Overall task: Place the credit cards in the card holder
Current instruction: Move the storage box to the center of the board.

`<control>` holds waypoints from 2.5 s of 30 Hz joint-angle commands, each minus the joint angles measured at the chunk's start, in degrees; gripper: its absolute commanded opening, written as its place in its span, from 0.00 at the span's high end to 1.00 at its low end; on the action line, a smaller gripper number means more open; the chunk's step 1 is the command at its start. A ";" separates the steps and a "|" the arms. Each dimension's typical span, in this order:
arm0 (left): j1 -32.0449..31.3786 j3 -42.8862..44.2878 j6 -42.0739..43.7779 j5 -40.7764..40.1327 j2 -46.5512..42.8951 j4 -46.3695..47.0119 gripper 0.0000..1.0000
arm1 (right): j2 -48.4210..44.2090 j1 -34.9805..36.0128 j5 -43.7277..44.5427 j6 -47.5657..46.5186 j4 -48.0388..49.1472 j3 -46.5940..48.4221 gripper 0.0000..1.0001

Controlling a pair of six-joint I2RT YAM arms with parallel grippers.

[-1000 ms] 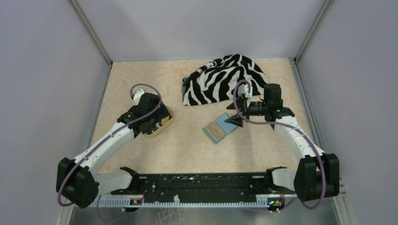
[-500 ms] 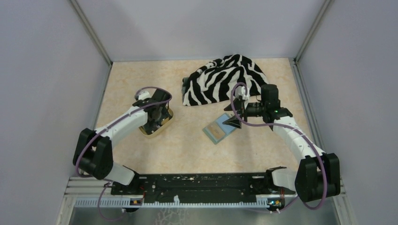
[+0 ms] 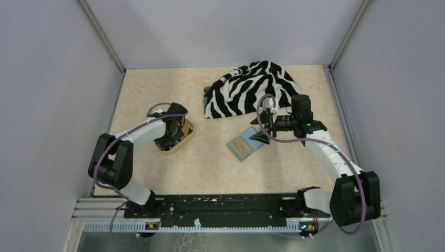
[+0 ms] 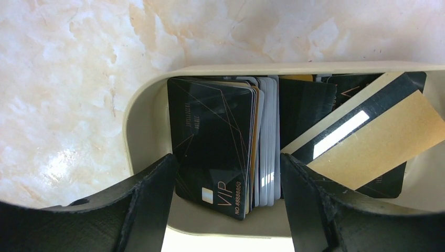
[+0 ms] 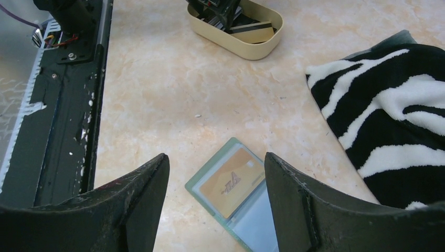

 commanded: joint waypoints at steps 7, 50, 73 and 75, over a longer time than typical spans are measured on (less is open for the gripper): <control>2.08 0.99 0.86 2.02 5.49 -3.78 0.37 | -0.13 0.29 0.05 -2.42 -0.06 0.50 0.34; 2.97 -2.74 28.24 15.56 -2.45 7.56 0.67 | 8.55 5.16 -3.54 -5.78 -6.84 4.13 0.34; 2.63 2.87 48.68 50.22 11.14 16.71 0.74 | 9.68 5.36 -3.40 -6.83 -8.34 4.52 0.34; 2.63 1.77 46.55 45.56 9.83 16.03 0.75 | 9.72 5.40 -3.58 -6.82 -8.37 4.54 0.34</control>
